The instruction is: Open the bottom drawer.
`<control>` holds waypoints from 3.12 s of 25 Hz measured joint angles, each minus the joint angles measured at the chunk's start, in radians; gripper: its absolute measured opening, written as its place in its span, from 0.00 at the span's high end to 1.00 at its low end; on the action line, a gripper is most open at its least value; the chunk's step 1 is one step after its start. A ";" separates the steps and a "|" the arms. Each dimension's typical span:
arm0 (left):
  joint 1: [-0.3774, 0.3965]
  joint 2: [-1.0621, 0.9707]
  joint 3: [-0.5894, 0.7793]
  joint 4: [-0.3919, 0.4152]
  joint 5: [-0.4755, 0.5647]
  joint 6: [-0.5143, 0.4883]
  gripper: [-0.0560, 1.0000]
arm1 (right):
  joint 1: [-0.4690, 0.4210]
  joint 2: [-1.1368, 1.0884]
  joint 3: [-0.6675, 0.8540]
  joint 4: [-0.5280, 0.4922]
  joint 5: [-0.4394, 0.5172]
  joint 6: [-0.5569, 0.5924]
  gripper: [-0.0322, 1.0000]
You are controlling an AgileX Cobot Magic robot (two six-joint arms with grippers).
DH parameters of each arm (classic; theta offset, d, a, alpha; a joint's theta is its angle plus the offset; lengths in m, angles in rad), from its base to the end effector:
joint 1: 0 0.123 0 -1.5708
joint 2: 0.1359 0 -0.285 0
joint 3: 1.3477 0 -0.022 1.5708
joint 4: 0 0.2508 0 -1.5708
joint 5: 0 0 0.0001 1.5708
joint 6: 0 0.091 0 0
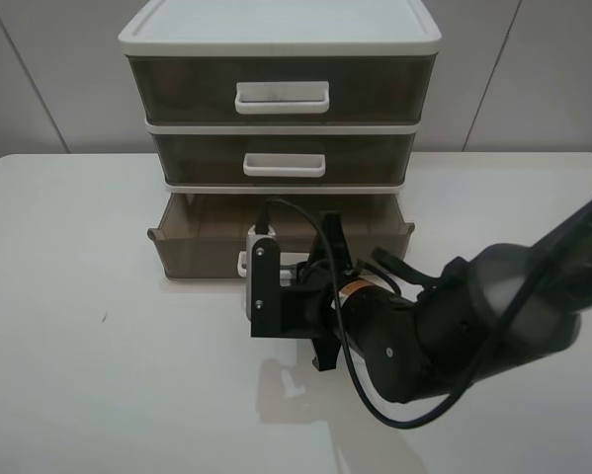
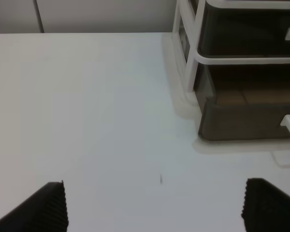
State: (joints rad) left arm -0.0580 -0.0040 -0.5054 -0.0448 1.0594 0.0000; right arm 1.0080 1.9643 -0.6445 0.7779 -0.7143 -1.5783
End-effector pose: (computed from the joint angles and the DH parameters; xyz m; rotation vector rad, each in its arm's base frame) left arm -0.0063 -0.0032 0.2789 0.0613 2.0330 -0.0900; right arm 0.2011 0.2405 0.0888 -1.6681 1.4437 -0.4968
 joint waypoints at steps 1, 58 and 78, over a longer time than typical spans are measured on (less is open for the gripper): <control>0.000 0.000 0.000 0.000 0.000 0.000 0.24 | 0.010 0.000 0.000 0.016 -0.003 -0.004 0.86; 0.000 0.000 0.000 0.000 0.000 0.000 0.24 | 0.025 -0.636 0.003 0.687 0.242 -0.481 0.38; 0.000 0.000 0.000 0.000 0.000 0.000 0.24 | -0.758 -0.856 0.003 -0.761 1.139 1.618 0.38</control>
State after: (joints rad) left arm -0.0580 -0.0040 -0.5054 -0.0448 1.0594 0.0000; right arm 0.2502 1.1087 -0.6414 0.0165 0.4242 0.0401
